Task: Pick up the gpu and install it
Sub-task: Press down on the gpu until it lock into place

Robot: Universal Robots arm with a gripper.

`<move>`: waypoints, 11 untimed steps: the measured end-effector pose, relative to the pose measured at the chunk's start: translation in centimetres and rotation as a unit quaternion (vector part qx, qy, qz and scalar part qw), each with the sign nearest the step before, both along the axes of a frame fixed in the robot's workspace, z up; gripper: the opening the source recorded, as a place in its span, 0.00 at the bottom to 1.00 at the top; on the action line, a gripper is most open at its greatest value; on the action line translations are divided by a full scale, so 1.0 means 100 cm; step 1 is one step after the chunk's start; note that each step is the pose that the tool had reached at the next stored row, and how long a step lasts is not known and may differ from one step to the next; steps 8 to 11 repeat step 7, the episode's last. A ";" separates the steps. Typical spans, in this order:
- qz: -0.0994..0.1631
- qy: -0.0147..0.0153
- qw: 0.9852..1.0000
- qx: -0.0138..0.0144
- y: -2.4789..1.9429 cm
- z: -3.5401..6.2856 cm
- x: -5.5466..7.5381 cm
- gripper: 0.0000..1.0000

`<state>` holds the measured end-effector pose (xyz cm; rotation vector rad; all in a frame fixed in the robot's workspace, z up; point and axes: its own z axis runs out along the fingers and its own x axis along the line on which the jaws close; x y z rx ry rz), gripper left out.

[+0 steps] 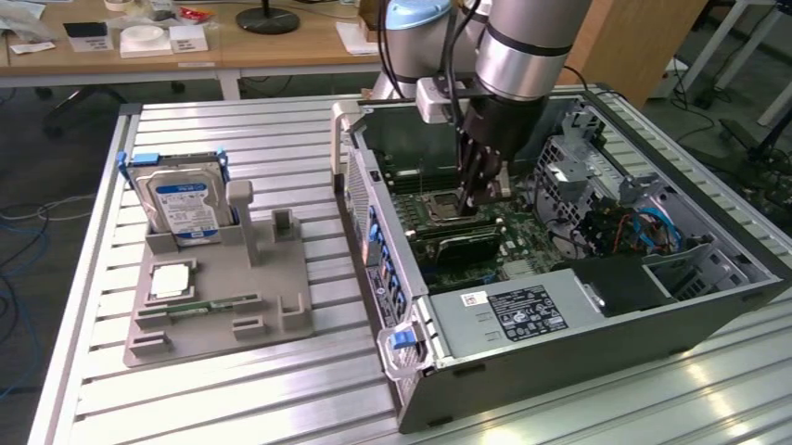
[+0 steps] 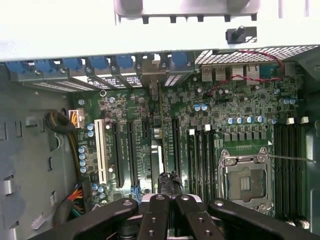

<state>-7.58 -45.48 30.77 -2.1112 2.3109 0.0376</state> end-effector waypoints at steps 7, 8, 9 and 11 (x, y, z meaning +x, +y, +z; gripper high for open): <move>0.000 0.000 1.000 0.000 0.0000 0.0001 0.000 0.11; 0.000 0.000 1.000 0.000 0.0000 0.0001 0.000 0.11; 0.000 0.000 1.000 0.000 0.0000 0.0001 0.000 0.11; 0.000 0.000 1.000 0.000 0.0000 0.0001 0.000 0.11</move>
